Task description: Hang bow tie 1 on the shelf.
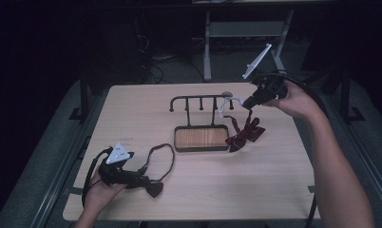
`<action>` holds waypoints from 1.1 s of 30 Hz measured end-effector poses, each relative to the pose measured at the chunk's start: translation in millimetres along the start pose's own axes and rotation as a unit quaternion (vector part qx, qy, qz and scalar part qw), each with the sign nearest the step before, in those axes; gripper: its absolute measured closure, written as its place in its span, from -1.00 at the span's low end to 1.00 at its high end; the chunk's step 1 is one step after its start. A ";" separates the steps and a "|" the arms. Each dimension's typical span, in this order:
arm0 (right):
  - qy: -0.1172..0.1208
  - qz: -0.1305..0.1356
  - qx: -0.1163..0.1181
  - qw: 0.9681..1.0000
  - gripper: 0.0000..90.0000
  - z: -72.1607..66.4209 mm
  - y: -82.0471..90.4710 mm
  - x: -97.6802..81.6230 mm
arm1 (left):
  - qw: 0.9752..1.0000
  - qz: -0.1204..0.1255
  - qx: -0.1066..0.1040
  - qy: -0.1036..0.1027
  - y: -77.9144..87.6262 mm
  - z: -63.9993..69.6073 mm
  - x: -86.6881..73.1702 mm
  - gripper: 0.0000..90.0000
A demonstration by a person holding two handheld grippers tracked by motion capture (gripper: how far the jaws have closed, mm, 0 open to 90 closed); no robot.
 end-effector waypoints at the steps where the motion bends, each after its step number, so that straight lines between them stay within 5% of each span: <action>1: -0.001 -0.001 0.000 1.000 0.94 2.0 -0.2 -0.4 | 1.000 -0.001 0.000 0.000 -0.1 0.1 -0.1 -0.47; 33: -0.034 -0.009 0.008 0.999 0.89 21.5 -17.7 -11.2 | 1.000 -0.002 -0.004 0.001 -0.2 0.0 -0.3 -0.47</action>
Point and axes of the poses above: each handheld gripper's, and its own axes: y roughly backward along the jaws, x roughly out of its top, z roughly to its right, the point moved 7 cm from there along -y, roughly forward along the jaws, and after that the axes turned 9 degrees about y, right-handed, at the moved point
